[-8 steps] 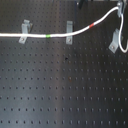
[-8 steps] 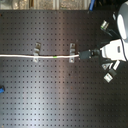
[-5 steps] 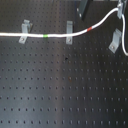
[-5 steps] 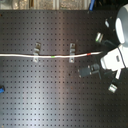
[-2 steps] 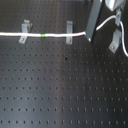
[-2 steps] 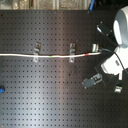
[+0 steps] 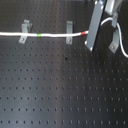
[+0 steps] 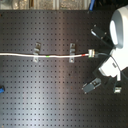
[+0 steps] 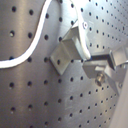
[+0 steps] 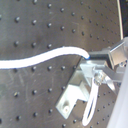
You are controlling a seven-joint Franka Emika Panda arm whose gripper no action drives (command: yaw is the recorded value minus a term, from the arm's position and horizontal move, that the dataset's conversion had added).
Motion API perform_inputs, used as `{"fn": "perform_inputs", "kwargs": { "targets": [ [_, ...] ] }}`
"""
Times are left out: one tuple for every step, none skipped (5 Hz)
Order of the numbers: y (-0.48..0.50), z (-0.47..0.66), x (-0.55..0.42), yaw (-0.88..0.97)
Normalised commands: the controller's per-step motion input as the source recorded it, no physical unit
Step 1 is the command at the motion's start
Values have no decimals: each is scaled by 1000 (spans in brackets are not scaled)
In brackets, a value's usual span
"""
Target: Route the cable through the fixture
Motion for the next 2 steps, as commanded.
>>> {"fn": "perform_inputs", "kwargs": {
  "targets": [
    [163, -1, -203, -268],
    [13, 0, -15, -360]
  ]
}}
